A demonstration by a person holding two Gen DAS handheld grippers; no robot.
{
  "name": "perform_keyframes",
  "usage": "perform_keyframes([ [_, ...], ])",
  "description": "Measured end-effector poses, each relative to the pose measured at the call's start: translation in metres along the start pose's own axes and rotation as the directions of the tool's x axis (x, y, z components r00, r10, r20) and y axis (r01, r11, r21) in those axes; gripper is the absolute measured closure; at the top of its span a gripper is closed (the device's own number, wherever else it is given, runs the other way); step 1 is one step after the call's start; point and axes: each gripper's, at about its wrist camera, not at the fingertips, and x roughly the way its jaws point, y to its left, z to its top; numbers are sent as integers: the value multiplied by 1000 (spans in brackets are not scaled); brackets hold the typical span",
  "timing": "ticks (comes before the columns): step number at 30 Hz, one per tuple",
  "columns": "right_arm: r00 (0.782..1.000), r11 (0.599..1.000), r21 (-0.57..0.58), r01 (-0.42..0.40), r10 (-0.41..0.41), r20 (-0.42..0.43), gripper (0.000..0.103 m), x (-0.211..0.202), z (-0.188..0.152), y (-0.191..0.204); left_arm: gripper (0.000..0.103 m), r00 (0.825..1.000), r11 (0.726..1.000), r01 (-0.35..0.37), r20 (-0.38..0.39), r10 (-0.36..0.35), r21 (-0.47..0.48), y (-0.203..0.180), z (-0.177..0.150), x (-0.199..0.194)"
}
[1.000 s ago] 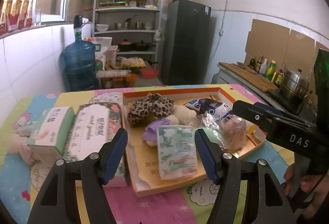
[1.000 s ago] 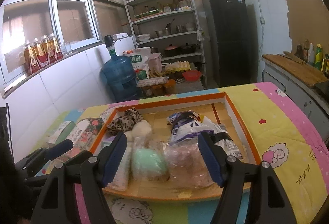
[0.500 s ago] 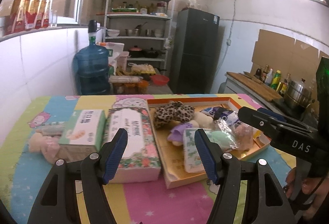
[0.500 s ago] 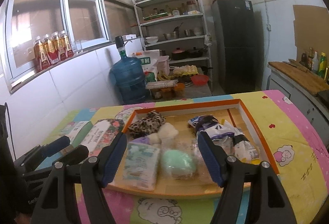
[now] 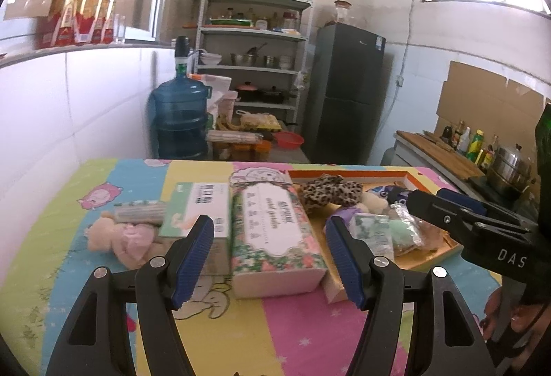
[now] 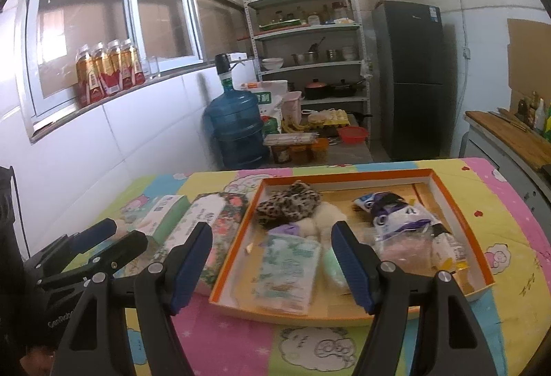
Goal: Organize soft objects
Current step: 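Withdraw both grippers from the box toward the teddy bear, then grasp the pink-dressed teddy bear with left gripper while right gripper reaches toward tissue pack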
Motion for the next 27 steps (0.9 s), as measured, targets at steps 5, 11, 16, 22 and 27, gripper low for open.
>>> perform_keyframes([
  [5,1000,999,-29,-20,19,-10,32,4,0,25,34,1000,999,-19,16,20,-31,24,1,-9],
  [11,998,996,-76,-50,48,-27,32,11,-1,55,34,998,995,-56,28,59,-88,62,1,-17],
  [16,996,991,-105,-88,85,-34,32,17,-1,82,34,994,988,-96,32,100,-123,92,-2,-24],
  [22,986,980,-115,-164,159,-53,32,26,-3,109,34,990,979,-134,10,137,-152,129,-11,-28],
  [27,979,971,-139,-195,185,-82,32,37,-7,131,34,989,972,-146,-27,143,-185,159,-18,-22],
])
